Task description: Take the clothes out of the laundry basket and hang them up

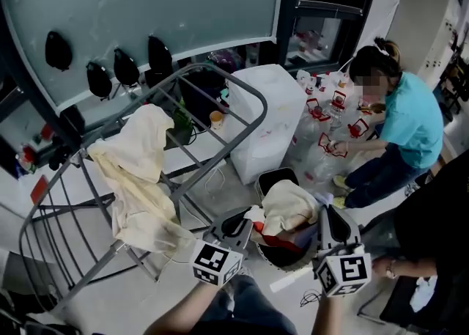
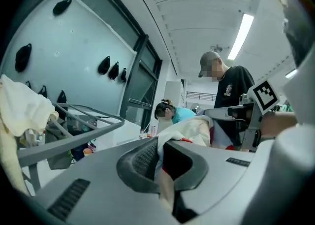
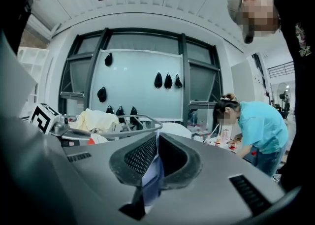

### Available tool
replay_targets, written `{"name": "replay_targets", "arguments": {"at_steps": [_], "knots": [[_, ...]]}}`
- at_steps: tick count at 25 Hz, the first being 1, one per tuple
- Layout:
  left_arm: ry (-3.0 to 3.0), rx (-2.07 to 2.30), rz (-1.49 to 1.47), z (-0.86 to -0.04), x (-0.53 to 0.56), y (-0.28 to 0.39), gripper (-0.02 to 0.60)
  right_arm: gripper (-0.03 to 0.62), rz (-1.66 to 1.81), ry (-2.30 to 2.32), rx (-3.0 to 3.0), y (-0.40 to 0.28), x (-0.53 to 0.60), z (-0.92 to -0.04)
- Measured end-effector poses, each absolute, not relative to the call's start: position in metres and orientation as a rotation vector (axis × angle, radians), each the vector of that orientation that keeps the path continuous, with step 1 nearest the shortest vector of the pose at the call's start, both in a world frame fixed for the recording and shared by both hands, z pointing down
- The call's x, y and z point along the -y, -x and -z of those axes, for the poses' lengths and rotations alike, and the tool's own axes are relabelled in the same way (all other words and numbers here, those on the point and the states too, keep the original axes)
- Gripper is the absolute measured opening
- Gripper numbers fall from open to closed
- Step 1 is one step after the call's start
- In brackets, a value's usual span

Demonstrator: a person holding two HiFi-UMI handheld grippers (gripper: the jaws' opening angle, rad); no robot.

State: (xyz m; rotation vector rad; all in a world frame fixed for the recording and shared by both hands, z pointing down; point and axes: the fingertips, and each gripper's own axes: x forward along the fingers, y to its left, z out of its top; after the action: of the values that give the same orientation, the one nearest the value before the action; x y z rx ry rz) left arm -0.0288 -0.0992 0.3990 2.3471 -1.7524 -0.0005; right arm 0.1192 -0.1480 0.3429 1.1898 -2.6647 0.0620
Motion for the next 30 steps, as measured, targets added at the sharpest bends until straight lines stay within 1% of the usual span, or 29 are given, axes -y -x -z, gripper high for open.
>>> {"name": "replay_targets", "arguments": {"at_steps": [5, 18, 24, 30], "knots": [[-2.245, 1.890, -0.024, -0.399, 0.078, 0.069, 0.022, 0.017, -0.036, -0.937, 2.798, -0.061, 0.142, -0.339], [-1.833, 2.271, 0.025, -0.403, -0.018, 0.182, 0.021, 0.017, 0.032, -0.375, 2.876, 0.090, 0.091, -0.351], [-1.678, 2.426, 0.042, -0.385, -0.045, 0.216, 0.023, 0.017, 0.060, -0.198, 2.943, 0.138, 0.083, -0.335], [-1.574, 2.526, 0.055, -0.371, -0.056, 0.227, 0.021, 0.017, 0.089, -0.036, 2.993, 0.167, 0.075, -0.316]]}}
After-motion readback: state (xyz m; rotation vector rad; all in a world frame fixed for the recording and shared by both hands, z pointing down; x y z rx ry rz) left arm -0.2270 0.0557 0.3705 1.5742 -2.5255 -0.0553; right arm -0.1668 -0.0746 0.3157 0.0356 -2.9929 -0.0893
